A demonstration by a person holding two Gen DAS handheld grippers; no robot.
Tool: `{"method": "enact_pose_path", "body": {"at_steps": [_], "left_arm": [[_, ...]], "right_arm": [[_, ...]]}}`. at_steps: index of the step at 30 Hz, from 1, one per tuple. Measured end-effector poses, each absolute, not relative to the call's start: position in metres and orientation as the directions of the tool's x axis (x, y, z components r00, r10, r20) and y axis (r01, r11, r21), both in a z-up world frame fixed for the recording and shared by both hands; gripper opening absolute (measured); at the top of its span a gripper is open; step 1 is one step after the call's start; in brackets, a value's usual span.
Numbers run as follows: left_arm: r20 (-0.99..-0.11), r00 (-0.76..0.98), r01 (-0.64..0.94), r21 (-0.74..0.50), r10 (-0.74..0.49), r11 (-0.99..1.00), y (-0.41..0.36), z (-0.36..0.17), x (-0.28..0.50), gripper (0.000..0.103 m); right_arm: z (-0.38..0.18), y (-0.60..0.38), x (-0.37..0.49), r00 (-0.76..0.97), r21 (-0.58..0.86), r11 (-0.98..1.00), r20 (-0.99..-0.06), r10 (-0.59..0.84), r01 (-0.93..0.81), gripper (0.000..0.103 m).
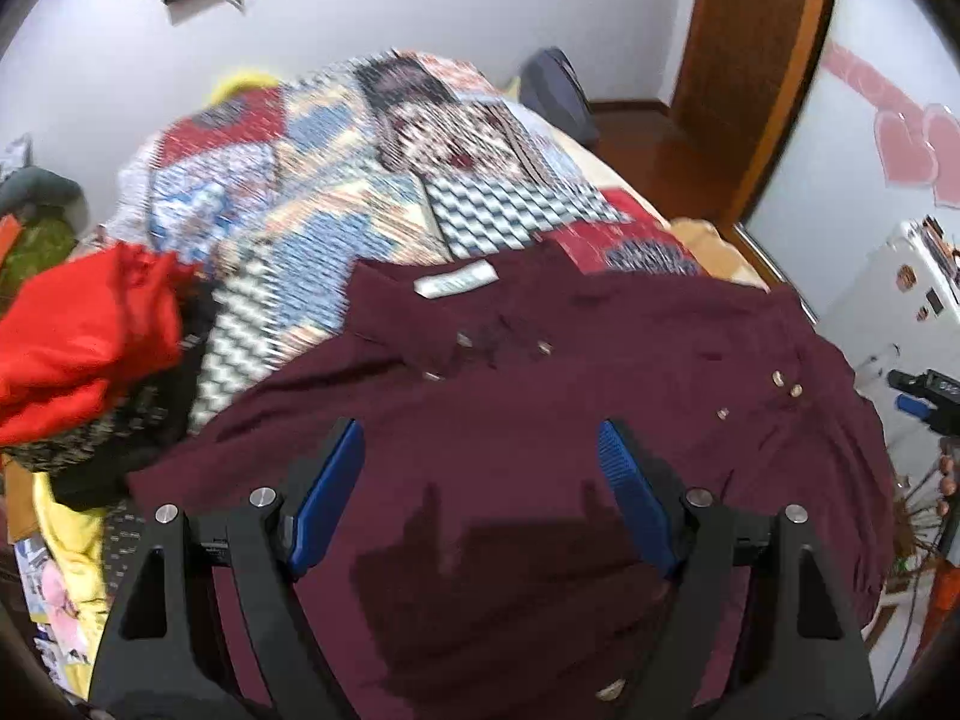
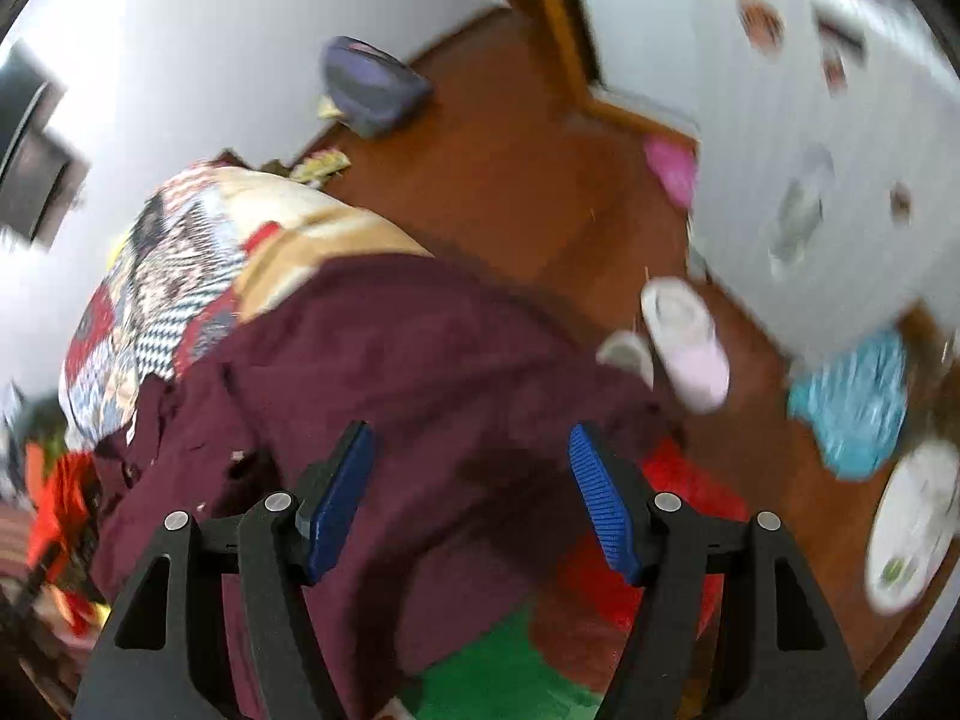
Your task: Fold large clothes
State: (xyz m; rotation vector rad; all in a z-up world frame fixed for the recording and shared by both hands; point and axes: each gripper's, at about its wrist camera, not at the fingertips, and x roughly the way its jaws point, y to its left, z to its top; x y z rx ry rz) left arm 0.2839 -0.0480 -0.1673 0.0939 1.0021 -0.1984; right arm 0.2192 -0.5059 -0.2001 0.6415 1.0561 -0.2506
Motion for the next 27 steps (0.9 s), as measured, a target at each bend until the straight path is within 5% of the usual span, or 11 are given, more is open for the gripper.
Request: {"method": "enact_pose_path", "body": {"at_steps": [9,16,18,23,27], "left_arm": [[-0.89,0.439,0.243,-0.015,-0.124,0.97,-0.073,-0.207,0.291,0.079],[-0.903,0.407,0.217,-0.053,-0.14,0.975,-0.07,-0.22,0.295,0.079],[-0.904,0.404,0.215,-0.055,-0.14,0.975,-0.069,-0.222,0.294,0.079],[-0.902,0.412,0.216,-0.04,-0.128,0.975,-0.067,-0.222,0.29,0.079],[-0.893,0.432,0.215,-0.034,-0.126,0.976,-0.064,-0.216,0.286,0.079]], "right_arm": [[-0.251,-0.537,0.217,0.461,0.464,0.649,-0.867,0.192,0.603,0.068],[-0.261,-0.536,0.243,0.431,0.393,0.686,-0.893,0.127,0.613,0.074],[-0.263,-0.539,0.247,0.436,0.392,0.685,-0.892,0.12,0.614,0.063],[-0.254,-0.53,0.254,0.431,0.339,0.719,-0.9,0.061,0.607,0.018],[-0.235,-0.524,0.254,0.453,0.31,0.75,-0.891,0.016,0.584,0.009]]}}
